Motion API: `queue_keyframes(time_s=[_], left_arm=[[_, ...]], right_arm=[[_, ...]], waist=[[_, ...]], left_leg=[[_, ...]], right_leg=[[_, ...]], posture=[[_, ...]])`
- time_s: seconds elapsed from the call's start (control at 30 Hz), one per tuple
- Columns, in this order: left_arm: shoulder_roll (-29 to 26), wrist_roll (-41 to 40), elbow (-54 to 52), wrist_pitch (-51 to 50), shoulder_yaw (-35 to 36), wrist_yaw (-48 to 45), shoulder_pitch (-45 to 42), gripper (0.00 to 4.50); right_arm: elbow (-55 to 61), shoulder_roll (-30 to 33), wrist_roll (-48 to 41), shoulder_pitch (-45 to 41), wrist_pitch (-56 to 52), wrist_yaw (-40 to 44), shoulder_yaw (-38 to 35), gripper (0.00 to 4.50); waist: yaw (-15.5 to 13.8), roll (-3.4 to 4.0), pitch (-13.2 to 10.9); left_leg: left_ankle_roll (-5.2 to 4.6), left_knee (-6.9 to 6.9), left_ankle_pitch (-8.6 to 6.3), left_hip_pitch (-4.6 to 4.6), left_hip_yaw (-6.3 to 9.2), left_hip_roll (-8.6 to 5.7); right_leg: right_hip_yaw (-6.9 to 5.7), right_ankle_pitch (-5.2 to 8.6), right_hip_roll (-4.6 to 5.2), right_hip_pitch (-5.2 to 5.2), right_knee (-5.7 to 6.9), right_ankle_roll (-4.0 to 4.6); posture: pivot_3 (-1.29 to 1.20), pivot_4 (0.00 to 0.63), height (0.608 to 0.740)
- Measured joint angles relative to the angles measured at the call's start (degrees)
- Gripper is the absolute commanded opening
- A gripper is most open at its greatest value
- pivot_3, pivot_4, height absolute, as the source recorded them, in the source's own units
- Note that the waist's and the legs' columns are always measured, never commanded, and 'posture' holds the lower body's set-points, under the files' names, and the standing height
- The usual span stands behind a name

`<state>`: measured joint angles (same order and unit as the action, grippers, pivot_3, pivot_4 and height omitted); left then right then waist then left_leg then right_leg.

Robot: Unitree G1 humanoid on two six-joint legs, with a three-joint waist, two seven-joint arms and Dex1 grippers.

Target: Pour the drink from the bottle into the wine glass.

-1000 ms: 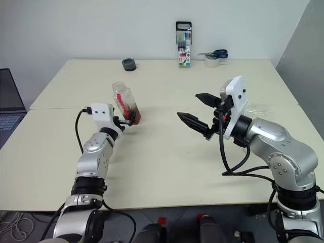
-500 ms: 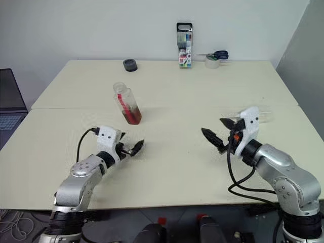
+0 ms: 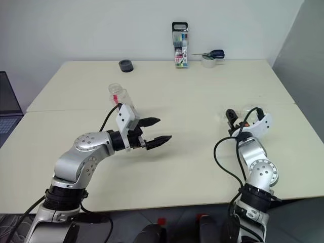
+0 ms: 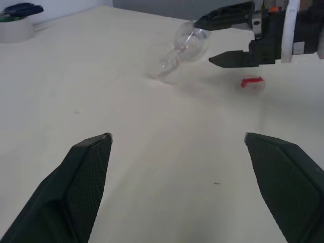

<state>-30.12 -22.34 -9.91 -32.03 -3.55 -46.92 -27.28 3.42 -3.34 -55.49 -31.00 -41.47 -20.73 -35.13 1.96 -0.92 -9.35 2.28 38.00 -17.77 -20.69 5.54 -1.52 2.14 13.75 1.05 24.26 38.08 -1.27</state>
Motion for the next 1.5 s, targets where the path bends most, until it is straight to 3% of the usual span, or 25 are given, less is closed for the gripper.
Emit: queue_keyframes(time_s=[0.37,0.83,1.1,1.23,1.5], left_arm=[[-2.0,-0.6,1.7,-1.6,2.8,0.2,-2.9,4.47],[-7.8,-5.2,-3.5,-6.9,4.5,-3.1,-0.3,4.47],[-7.9,-5.8,-3.4,-7.2,2.5,-6.1,-2.6,4.47],[-8.1,-5.6,-2.4,-6.9,2.2,-7.5,-3.3,4.50],[-8.2,-5.3,-1.0,-6.3,1.0,-8.9,-5.0,4.50]], right_arm=[[-15.4,-2.1,-1.3,-5.9,12.4,0.7,-1.7,4.50],[-55.4,11.4,3.6,-24.9,28.2,13.5,-5.2,4.50],[-63.4,12.5,4.7,-28.3,30.3,17.7,-6.8,4.50],[-64.9,12.5,4.6,-28.6,31.1,18.1,-8.5,3.56],[-65.6,11.3,4.7,-28.7,29.7,18.8,-9.3,0.61]], waist=[[0.6,0.05,0.0],[1.3,0.04,0.0],[1.6,0.04,0.0],[1.6,0.04,0.0],[1.8,0.05,0.0]], left_leg=[[-0.04,-0.01,-0.02,0.01,-0.03,0.04],[-0.05,0.01,-0.02,0.03,-0.18,0.04],[-0.06,-0.02,-0.03,0.09,-0.25,0.15],[-0.06,-0.04,-0.03,0.15,-0.33,0.14],[-0.08,-0.05,-0.04,0.12,-0.41,0.16]], right_leg=[[0.00,0.00,0.00,0.02,0.04,0.00],[0.07,-0.01,-0.02,-0.07,0.01,0.01],[0.14,-0.01,-0.02,-0.07,0.03,0.01],[0.15,-0.01,-0.02,-0.09,0.04,0.01],[0.19,-0.01,0.00,-0.05,0.02,0.01]], posture=[[0.00,0.150,0.740],[0.00,0.150,0.740],[0.00,0.150,0.740],[0.00,0.150,0.740],[0.00,0.150,0.740]])
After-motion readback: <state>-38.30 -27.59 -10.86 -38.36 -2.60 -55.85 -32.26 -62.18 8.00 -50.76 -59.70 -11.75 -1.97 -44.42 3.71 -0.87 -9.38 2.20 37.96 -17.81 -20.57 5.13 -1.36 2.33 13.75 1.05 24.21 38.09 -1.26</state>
